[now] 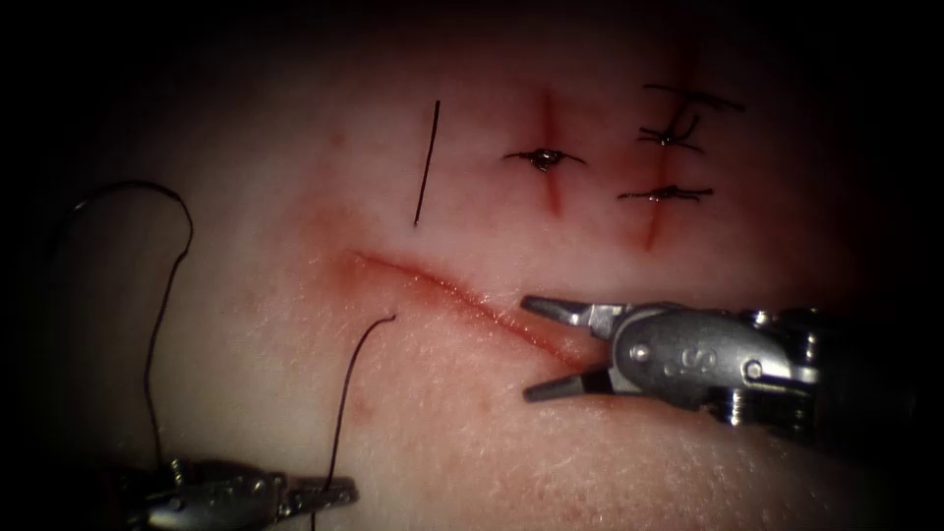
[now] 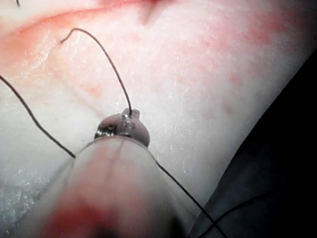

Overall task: Wound Closure
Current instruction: Hand off a more suture to the left grasper using the right grasper.

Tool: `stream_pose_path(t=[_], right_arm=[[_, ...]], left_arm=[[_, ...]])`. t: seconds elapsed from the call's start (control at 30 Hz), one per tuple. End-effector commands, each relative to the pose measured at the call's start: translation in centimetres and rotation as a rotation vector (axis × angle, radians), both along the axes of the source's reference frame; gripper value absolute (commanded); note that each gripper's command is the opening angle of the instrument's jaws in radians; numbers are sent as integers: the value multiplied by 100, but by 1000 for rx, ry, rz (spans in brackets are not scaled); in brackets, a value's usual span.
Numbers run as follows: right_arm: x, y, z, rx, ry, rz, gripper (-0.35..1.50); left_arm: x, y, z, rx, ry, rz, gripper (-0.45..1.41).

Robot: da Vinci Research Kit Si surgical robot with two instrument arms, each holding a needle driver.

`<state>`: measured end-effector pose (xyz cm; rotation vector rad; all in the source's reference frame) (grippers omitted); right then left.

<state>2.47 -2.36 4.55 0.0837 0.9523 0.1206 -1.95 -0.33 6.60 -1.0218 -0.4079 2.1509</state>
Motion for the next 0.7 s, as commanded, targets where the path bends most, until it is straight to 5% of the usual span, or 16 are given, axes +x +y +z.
stream_pose_path(t=[0.03,0.33,0.53,0.7], right_arm=[[24,4,-8,-39,17,-11,74],[86,20,-11,-222,82,-49,71],[92,44,-31,-313,141,38,69],[109,49,-31,-391,104,1,69]], left_arm=[[-5,0,3,-9,-2,-2,-45],[12,46,-14,-45,10,-16,-45],[25,65,-11,-47,32,-34,-45],[19,71,-14,-52,31,-37,-45]])
